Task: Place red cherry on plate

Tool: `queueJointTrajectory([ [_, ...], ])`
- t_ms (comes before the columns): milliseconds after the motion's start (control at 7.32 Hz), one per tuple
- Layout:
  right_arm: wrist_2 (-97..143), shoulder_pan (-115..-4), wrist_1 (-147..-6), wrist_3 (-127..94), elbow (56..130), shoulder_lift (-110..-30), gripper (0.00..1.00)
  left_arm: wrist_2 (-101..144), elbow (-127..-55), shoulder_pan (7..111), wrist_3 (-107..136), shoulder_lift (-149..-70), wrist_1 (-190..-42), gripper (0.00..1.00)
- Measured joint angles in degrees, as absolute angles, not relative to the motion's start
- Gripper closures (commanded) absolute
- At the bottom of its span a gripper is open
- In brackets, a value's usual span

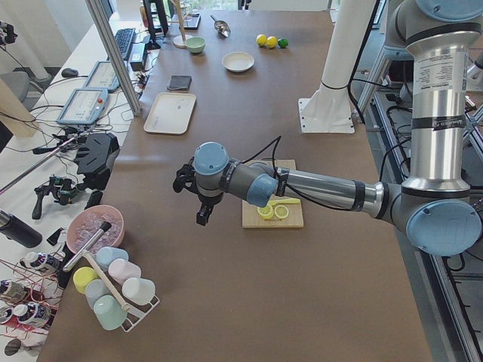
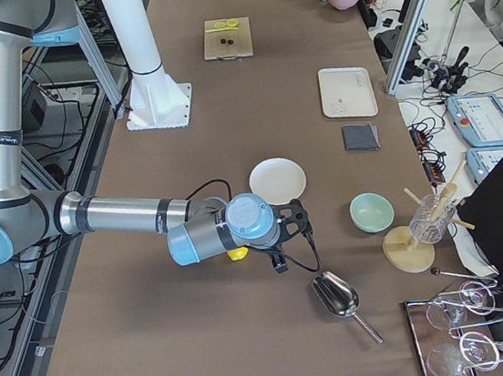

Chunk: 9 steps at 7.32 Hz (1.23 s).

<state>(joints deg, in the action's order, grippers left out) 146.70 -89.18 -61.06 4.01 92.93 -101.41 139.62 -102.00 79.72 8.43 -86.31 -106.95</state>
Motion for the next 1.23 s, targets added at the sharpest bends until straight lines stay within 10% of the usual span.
queueJointTrajectory([
  [1230,137.3,-64.6,-58.5,-25.0,85.6,-85.7,0.02,134.5,-112.8,63.6,35.8,-87.2,-111.7,0.03],
])
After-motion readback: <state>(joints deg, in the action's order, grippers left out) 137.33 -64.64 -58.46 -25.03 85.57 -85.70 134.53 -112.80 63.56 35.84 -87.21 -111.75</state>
